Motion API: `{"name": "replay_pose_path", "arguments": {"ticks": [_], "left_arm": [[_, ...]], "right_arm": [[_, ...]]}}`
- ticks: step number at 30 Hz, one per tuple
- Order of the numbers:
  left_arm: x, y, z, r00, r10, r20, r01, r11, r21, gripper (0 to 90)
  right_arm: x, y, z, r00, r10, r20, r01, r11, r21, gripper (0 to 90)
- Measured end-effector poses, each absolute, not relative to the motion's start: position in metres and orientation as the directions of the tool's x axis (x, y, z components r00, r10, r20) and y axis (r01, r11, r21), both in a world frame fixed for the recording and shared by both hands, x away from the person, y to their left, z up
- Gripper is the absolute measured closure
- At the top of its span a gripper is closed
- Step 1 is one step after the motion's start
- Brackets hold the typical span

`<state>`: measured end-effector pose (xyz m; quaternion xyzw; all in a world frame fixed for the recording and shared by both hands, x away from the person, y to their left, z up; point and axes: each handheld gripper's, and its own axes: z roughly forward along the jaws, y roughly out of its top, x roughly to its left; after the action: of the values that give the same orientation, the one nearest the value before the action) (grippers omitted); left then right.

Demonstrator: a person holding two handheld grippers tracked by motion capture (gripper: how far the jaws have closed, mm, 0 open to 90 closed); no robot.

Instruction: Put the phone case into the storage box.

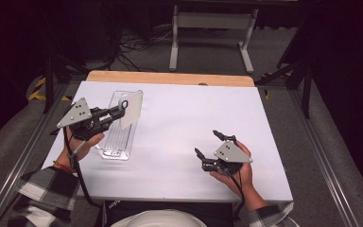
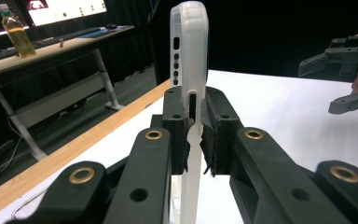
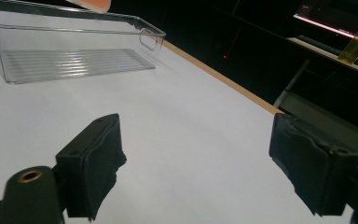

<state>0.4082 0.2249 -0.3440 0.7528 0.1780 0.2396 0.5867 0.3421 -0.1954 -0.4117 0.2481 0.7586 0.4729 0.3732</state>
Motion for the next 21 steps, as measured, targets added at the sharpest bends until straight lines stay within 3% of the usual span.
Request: {"name": "replay_pose_path", "arguments": {"ticks": [21], "left_arm": [[0.432,0.242,-0.360,0.795,0.595,0.115,0.049,-0.252,0.967,80.9]], "right_arm": [[0.343,-0.193,-0.414,-0.604,0.721,-0.340,0.028,0.445,0.895,17.8]]}}
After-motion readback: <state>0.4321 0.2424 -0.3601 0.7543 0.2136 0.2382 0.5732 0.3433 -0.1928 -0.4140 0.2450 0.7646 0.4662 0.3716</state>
